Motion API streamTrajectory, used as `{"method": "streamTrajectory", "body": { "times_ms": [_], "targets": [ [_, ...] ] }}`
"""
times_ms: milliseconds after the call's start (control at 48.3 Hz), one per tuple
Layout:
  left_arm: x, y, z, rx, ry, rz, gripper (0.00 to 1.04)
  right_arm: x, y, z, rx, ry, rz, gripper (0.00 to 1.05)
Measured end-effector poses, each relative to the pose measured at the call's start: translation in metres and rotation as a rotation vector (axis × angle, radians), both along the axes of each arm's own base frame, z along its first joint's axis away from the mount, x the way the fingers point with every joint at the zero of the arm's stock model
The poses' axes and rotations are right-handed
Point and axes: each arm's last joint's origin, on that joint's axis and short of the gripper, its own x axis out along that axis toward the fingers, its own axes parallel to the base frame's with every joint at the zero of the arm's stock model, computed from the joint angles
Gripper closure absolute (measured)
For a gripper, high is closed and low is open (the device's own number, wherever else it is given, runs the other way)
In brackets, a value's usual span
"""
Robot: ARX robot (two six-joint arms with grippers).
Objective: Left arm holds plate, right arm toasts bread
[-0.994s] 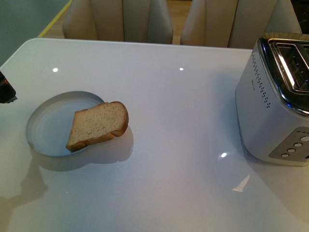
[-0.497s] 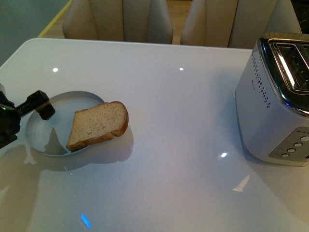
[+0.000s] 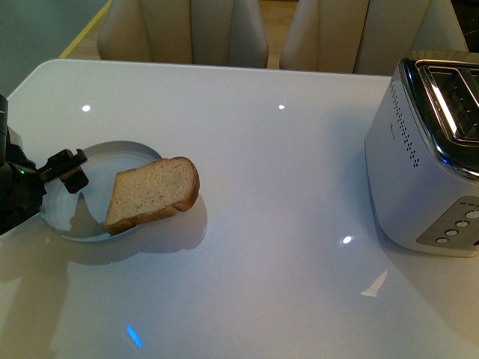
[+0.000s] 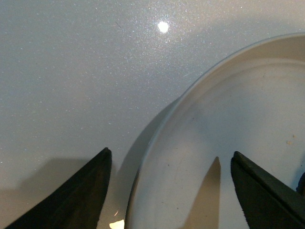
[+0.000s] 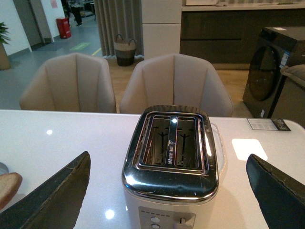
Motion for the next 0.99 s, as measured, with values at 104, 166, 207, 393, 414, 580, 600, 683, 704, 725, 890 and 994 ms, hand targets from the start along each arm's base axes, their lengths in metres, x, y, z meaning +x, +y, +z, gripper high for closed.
{"method": "streamTrajectory", "body": {
  "times_ms": [104, 166, 207, 393, 414, 580, 600, 683, 704, 725, 890, 994],
  "targets": [
    [0.0, 0.0, -0.001, -0.008, 0.001, -0.003, 0.45, 0.0, 0.0, 0.0, 0.0, 0.0, 0.0, 0.09],
    [0.0, 0.0, -0.001, -0.016, 0.002, -0.003, 0.54, 0.0, 0.0, 0.0, 0.0, 0.0, 0.0, 0.09],
    [0.0, 0.0, -0.001, -0.02, 0.002, -0.001, 0.61, 0.0, 0.0, 0.0, 0.0, 0.0, 0.0, 0.09],
    [-0.001, -0.001, -0.002, -0.078, 0.007, 0.012, 0.9, 0.0, 0.0, 0.0, 0.0, 0.0, 0.0, 0.09],
    [-0.001, -0.001, -0.001, -0.103, 0.005, 0.015, 0.94, 0.0, 0.0, 0.0, 0.0, 0.0, 0.0, 0.09],
    [-0.011, -0.001, 0.005, -0.202, 0.01, 0.055, 1.02, 0.0, 0.0, 0.0, 0.0, 0.0, 0.0, 0.09],
    [-0.013, 0.0, 0.005, -0.21, 0.012, 0.058, 1.02, 0.0, 0.0, 0.0, 0.0, 0.0, 0.0, 0.09],
    [-0.019, 0.003, 0.01, -0.224, 0.01, 0.071, 1.02, 0.0, 0.0, 0.0, 0.0, 0.0, 0.0, 0.09],
    [-0.021, 0.005, 0.012, -0.227, 0.008, 0.074, 1.02, 0.0, 0.0, 0.0, 0.0, 0.0, 0.0, 0.09],
    [-0.022, 0.005, 0.013, -0.228, 0.006, 0.075, 1.02, 0.0, 0.0, 0.0, 0.0, 0.0, 0.0, 0.09],
    [-0.035, 0.013, 0.039, -0.251, -0.045, 0.077, 1.02, 0.0, 0.0, 0.0, 0.0, 0.0, 0.0, 0.09],
    [-0.044, 0.017, 0.059, -0.265, -0.081, 0.076, 1.02, 0.0, 0.0, 0.0, 0.0, 0.0, 0.0, 0.09]
  ]
}}
